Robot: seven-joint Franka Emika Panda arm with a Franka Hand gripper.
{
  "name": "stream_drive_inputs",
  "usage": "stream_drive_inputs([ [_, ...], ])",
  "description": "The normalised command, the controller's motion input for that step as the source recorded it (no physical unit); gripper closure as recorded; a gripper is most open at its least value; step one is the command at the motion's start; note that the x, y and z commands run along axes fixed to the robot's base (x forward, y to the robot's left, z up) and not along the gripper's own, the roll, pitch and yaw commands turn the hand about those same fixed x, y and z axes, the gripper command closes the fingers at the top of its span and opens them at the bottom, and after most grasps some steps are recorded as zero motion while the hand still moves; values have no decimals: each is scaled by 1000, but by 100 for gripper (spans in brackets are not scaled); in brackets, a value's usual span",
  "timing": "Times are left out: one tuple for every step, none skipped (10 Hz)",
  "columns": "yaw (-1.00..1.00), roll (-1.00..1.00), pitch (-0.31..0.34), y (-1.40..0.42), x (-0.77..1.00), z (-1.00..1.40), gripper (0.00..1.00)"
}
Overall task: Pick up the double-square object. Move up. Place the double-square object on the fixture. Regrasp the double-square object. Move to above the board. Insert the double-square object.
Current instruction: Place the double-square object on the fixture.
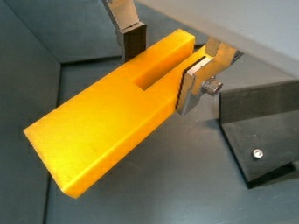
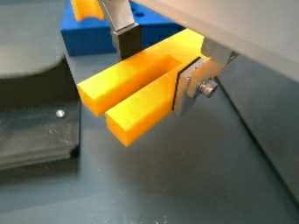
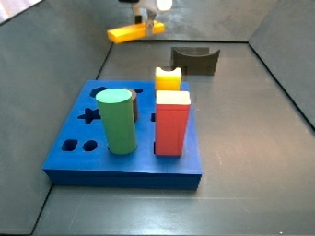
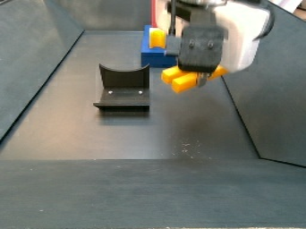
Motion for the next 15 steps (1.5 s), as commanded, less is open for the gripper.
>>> stream_drive_inputs([
  [10,101,70,-5,-25,1000,100],
  [16,108,75,-7,-28,1000,100],
  [15,107,75,-6,-30,1000,100],
  [12,92,71,-4,-27,904,100],
  [10,83,73,-1,-27,813,100],
  [9,71,73,1,-15,627,100],
  [9,67,80,5,-8,481,100],
  [12,70,95,8,-1,285,100],
  [14,71,100,8,3,188,100],
  [1000,45,-54,-349,1000,49,100],
  [1000,43,-53,-349,1000,39,100],
  [1000,44,-49,-294,1000,19,100],
  [1000,43,-45,-267,1000,15,100],
  [1000,42,-38,-228,1000,9,100],
  [1000,41,-34,-207,1000,4,100],
])
